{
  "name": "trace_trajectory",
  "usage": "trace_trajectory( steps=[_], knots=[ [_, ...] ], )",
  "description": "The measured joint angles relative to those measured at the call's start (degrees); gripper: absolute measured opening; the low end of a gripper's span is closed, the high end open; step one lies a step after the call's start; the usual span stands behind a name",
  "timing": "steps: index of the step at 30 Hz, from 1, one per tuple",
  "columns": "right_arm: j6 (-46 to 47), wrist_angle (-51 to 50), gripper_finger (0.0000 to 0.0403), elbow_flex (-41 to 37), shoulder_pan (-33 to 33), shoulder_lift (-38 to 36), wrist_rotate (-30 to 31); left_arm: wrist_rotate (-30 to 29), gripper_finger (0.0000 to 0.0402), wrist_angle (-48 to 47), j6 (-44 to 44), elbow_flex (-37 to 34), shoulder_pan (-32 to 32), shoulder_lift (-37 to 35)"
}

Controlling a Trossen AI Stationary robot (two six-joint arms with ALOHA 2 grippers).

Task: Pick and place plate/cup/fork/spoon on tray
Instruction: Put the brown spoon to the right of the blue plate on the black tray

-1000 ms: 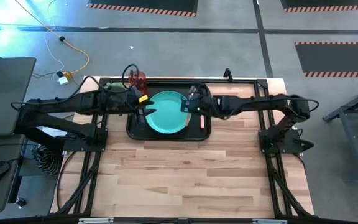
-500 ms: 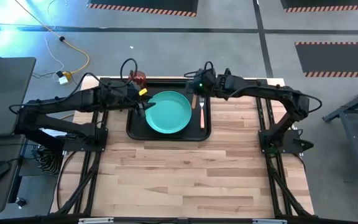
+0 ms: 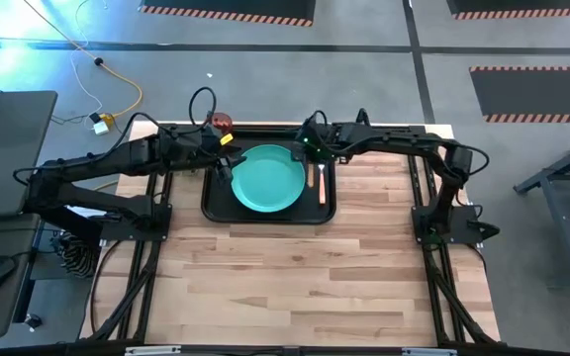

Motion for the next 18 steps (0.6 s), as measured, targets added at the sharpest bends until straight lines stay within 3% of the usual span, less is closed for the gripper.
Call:
trace_trajectory(
  steps=[18],
  knots=[
    [0.7,-2.4,0.0023,-0.1,0.0,9.3,-4.1,0.0,0.0156,0.0,0.5,0.0,0.4,0.0]
  ],
)
